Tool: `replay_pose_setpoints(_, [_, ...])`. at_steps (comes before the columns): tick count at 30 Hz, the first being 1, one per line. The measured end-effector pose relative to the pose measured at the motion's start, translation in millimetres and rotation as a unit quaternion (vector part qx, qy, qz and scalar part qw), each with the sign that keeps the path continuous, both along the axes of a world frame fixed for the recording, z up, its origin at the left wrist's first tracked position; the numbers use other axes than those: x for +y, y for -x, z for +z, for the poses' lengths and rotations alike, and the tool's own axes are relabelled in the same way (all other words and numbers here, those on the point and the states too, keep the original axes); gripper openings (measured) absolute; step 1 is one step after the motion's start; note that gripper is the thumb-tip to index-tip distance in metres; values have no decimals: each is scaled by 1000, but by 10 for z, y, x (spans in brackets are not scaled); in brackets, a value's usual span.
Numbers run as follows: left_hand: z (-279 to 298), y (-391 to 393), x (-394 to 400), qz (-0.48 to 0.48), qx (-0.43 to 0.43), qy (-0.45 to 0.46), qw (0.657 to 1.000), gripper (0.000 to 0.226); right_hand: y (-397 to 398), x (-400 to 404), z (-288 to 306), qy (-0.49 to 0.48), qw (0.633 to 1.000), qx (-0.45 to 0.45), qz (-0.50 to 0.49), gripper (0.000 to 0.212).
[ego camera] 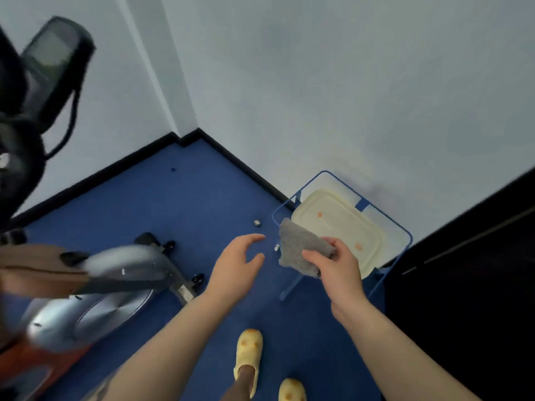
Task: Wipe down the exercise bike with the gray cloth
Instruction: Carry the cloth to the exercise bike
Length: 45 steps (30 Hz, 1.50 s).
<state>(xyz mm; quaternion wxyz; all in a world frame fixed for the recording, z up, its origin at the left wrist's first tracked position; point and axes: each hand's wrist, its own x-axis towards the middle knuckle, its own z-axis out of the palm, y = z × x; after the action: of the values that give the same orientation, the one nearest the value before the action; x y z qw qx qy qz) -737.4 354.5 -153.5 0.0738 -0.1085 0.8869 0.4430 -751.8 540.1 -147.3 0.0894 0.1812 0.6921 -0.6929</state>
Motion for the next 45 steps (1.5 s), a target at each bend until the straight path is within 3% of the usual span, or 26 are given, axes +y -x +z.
replay_pose_setpoints(8, [190,-1389,-666,172,-1,10,985,39,-608,-726,149,-24,982,41,181,12])
replay_pose_setpoints(13, [310,-2345,-1215,300,24,9,954,38,-1196,-1497,314,-32,942,74,325,8])
replay_pose_setpoints(18, [410,-3348,-1821,384,47,11,922,37,-1944,-2409,455,-4,913,88,398,9])
replay_pose_setpoints(30, [641,-5550,-3498,452,20,42,891,35,-3952,-4382,587,65,891,40,447,19])
replay_pose_setpoints(35, [755,-5913,-4024,450,44,37,891,43,-4316,-4950,677,66,889,41,451,19])
replay_pose_setpoints(45, [792,-6163,-5156,448,42,60,891,34,-4673,-6191,560,82,888,28,452,13])
